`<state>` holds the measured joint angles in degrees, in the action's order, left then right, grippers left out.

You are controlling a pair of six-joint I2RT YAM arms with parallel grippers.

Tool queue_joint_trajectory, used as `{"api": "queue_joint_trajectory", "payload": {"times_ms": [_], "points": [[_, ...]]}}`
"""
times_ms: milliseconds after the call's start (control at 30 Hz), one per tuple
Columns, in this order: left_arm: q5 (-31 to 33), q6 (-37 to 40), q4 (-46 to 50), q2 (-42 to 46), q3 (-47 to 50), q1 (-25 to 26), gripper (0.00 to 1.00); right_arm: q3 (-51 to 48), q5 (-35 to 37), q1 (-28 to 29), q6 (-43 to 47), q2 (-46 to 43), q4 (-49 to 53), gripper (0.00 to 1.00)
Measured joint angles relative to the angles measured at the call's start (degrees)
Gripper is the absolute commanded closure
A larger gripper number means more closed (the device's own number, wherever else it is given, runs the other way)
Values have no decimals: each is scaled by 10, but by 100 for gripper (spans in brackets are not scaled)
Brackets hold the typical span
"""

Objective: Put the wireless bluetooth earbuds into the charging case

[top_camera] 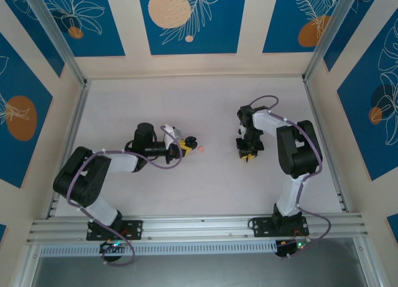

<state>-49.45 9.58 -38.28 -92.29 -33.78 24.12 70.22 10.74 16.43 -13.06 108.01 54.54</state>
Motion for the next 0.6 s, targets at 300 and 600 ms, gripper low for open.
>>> {"api": "queue_joint_trajectory", "payload": {"times_ms": [300, 600], "points": [[0, -2, -6, -5, 0, 2, 93, -69, -2, 54, -20, -107, -108, 80], [-3, -62, -101, -62, 0, 7, 93, -146, 11, 159, -54, -193, -306, 81]]}}
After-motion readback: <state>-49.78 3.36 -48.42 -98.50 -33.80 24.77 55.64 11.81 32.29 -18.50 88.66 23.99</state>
